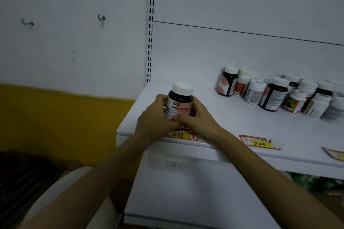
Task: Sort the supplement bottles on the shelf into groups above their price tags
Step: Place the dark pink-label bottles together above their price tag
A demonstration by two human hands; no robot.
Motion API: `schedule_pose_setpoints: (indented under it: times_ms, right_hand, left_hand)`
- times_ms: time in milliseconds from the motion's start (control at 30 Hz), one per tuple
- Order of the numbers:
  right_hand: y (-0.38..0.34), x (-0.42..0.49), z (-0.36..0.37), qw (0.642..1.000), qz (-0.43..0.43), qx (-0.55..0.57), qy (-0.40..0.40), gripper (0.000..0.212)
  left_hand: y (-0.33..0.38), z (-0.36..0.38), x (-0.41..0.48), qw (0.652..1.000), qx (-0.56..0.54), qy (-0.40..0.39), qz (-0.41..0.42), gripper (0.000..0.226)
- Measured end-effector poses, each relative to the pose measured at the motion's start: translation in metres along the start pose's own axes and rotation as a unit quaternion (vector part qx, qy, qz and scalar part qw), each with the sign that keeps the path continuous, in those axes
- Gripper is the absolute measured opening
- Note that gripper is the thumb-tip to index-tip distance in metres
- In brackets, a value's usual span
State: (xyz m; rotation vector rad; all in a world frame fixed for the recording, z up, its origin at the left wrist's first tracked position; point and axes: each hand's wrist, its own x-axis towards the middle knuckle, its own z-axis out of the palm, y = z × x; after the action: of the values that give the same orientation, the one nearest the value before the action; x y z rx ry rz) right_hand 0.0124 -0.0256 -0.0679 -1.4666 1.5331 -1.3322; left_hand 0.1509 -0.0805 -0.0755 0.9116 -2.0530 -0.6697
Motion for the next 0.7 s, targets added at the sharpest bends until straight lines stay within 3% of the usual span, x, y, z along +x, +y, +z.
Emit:
schedule_pose_setpoints:
  times_ms: [367, 500, 600, 700]
  right_hand:
    - [0.004, -0.005, 0.007, 0.998, -0.018, -0.047, 0.027, 0.049]
    - [-0.002, -0.008, 0.007, 0.997, -0.011, -0.072, 0.014, 0.057]
    - [-0.01, -0.016, -0.004, 0.995, -0.017, -0.092, 0.023, 0.072]
    - [-0.022, -0.025, -0.026, 0.993, -0.023, -0.098, 0.057, 0.065]
  left_hand:
    - [-0.014, 0.008, -0.002, 0.999, -0.024, 0.015, 0.029, 0.063]
    - [-0.014, 0.005, -0.004, 0.999, 0.008, 0.025, 0.045, 0.09]
    - [-0.004, -0.006, -0.008, 0.986, 0.076, 0.084, 0.124, 0.103]
    - [0.018, -0.01, -0.005, 0.95, 0.136, 0.16, 0.231, 0.094]
